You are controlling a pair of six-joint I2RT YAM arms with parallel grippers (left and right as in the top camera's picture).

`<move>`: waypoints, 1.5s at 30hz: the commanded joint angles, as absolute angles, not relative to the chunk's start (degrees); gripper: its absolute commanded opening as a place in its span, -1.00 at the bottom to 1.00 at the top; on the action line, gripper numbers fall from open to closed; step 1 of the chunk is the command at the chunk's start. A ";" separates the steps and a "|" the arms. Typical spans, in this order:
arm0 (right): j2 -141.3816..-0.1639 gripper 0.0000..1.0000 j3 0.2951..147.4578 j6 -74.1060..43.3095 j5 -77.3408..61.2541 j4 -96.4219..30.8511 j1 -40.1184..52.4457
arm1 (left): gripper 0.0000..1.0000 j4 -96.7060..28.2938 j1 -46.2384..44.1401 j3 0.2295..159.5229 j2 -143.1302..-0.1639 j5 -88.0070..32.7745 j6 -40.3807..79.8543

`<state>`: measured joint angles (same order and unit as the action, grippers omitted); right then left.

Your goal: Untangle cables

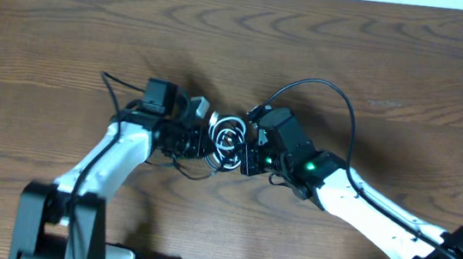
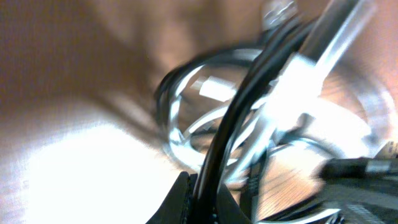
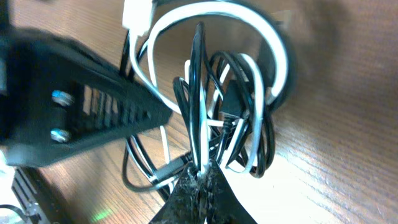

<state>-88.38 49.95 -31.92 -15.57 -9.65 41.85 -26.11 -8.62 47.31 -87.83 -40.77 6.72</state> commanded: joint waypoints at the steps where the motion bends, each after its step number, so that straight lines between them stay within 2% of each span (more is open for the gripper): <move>1: -86.83 -0.98 49.84 -30.11 -17.63 -8.51 41.67 | -0.85 -24.80 -7.94 48.77 -83.09 -45.43 2.52; 5: -86.78 -0.98 49.84 -29.56 -21.52 -5.43 41.65 | -0.82 -27.31 -7.94 48.73 -82.32 -44.56 -1.50; 6: -86.78 -0.98 49.84 -28.99 -21.58 -5.28 41.67 | -0.49 -28.03 -7.94 48.71 -82.37 -42.50 -1.45; 7: -86.78 -0.98 49.84 -28.75 -21.56 -5.34 41.67 | -0.37 -28.18 -7.94 48.73 -82.35 -41.08 -1.13; 8: -86.80 -0.98 49.84 -28.03 -21.61 -5.34 41.67 | -0.06 -28.16 -7.92 48.73 -82.35 -39.05 0.45; 9: -86.80 -0.98 49.84 -27.31 -21.58 -5.39 41.67 | 0.07 -28.16 -7.92 48.73 -82.35 -36.56 2.85; 13: -86.87 -0.98 49.84 -26.94 -21.32 -5.43 41.56 | 0.10 -28.73 -7.92 48.73 -82.35 -27.18 10.31; 18: -86.89 -0.98 49.84 -26.96 -21.39 -5.52 41.45 | 0.11 -29.95 -7.92 48.71 -82.35 -21.74 15.14; 20: -86.89 -0.98 49.84 -27.16 -21.78 -5.32 41.45 | 0.11 -29.93 -7.94 48.73 -82.35 -23.44 15.11; 24: -86.91 -0.98 49.82 -28.32 -19.68 -7.25 41.30 | 0.12 -28.93 -7.92 48.73 -82.35 -35.05 9.21; 27: -86.91 -0.98 49.82 -28.25 -19.18 -7.99 41.28 | 0.13 -28.58 -7.94 48.73 -82.35 -36.86 9.63; 28: -86.91 -0.86 49.82 -28.25 -19.20 -8.21 41.28 | 0.14 -28.60 -7.92 48.73 -82.37 -36.67 9.72; 29: -86.91 -0.58 49.82 -28.23 -19.20 -8.45 41.30 | 0.15 -28.60 -7.92 48.71 -82.37 -36.45 9.74; 30: -86.91 -0.43 49.82 -28.21 -19.18 -8.86 41.34 | 0.15 -28.60 -7.92 48.71 -82.37 -36.42 9.76; 32: -86.91 -0.36 49.82 -28.23 -18.33 -9.65 41.25 | 0.16 -28.62 -7.94 48.71 -82.37 -36.45 10.57; 35: -86.91 -0.03 49.82 -28.27 -17.30 -10.48 39.92 | 0.40 -28.62 -7.94 48.71 -82.37 -36.47 11.25; 37: -86.89 0.06 49.82 -28.45 -18.33 -11.49 37.80 | 0.48 -28.91 -7.94 48.71 -82.37 -36.47 11.25; 41: -86.89 0.26 49.82 -26.94 -25.69 -13.63 31.97 | 0.48 -30.02 -7.94 48.73 -82.37 -36.47 11.27; 45: -86.91 0.30 49.82 -26.06 -27.40 -17.28 25.89 | 0.49 -31.55 -7.94 48.88 -82.35 -36.38 11.94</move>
<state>-87.77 49.95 -27.49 -24.05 -15.40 29.80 -30.79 -8.03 47.59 -82.39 -35.77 11.38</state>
